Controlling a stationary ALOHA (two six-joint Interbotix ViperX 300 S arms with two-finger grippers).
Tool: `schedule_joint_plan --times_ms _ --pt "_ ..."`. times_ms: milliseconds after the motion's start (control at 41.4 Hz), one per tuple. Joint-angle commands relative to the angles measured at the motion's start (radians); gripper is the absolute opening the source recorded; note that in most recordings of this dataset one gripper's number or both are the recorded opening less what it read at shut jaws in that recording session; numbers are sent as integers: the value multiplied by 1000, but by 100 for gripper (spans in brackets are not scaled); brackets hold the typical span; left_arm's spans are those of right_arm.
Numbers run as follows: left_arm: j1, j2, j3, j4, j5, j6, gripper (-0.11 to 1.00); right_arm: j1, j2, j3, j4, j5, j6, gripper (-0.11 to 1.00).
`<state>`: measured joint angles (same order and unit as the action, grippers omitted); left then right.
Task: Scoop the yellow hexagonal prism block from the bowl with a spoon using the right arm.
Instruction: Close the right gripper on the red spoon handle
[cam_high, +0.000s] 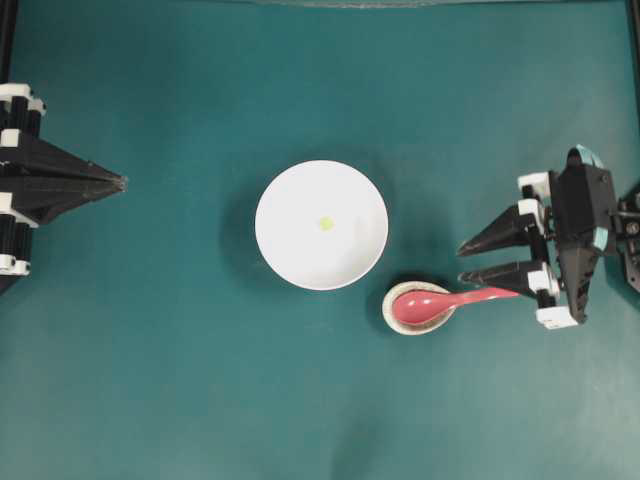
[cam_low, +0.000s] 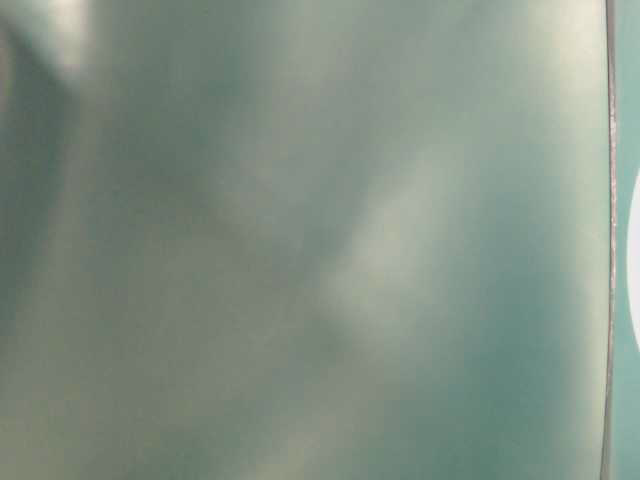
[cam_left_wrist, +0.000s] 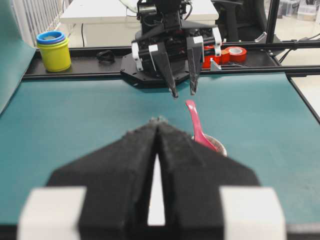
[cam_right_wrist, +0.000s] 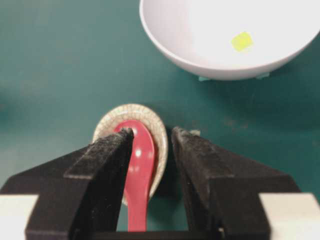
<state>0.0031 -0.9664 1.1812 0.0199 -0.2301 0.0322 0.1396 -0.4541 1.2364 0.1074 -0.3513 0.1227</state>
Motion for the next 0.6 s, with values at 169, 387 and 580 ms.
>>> schedule_joint_plan --times_ms 169,387,580 --pt "2 8 -20 2 -3 3 1 41 123 60 3 -238 -5 46" --pt "5 8 -20 3 11 3 1 71 227 91 3 -383 -5 46" --pt "21 9 -20 3 21 3 1 86 310 94 3 -430 -11 46"
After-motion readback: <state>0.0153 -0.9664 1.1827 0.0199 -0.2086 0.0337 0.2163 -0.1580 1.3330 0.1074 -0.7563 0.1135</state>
